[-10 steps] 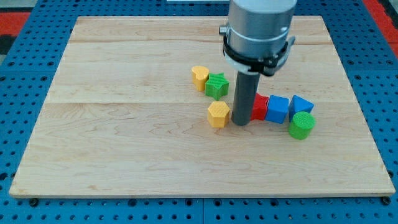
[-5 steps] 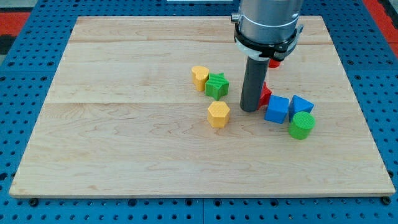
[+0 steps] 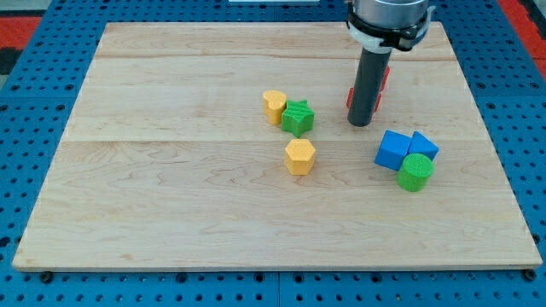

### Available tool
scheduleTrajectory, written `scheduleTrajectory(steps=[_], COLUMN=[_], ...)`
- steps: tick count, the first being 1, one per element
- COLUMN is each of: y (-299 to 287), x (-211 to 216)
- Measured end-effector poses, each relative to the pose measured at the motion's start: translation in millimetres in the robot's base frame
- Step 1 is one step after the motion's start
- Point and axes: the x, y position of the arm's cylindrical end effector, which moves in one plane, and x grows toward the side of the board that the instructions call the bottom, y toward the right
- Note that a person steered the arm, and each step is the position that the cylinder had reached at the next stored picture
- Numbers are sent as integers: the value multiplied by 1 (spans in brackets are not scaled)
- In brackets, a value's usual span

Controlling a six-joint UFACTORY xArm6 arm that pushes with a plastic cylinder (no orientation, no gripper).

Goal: Push red star to red circle

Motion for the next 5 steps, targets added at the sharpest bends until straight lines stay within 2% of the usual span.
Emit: scheduleTrajectory(steps=[5], y=[-8], x=[-38])
